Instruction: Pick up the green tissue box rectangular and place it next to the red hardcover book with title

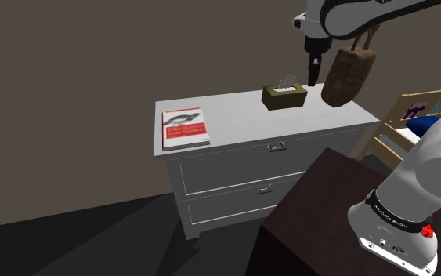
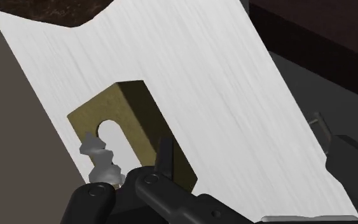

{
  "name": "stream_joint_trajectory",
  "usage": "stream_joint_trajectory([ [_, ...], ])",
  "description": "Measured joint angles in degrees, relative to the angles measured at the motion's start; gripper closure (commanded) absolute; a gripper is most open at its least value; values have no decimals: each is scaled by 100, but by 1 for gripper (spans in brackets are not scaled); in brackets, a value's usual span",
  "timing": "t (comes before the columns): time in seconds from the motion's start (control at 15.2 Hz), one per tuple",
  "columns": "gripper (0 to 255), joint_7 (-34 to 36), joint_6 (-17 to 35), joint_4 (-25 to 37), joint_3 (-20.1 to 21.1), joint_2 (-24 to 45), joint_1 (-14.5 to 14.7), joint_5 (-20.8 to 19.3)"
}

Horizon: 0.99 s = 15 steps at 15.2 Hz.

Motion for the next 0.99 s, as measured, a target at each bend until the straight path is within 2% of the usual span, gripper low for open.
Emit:
stream_joint_trajectory([
  [0.46, 0, -410, 1489, 249, -351, 1244, -269, -1080],
  [0.79, 0, -549, 2348, 774, -510, 2224, -438, -1808],
  [0.99, 0, -550, 2629, 967, -563, 2575, -493, -2028],
])
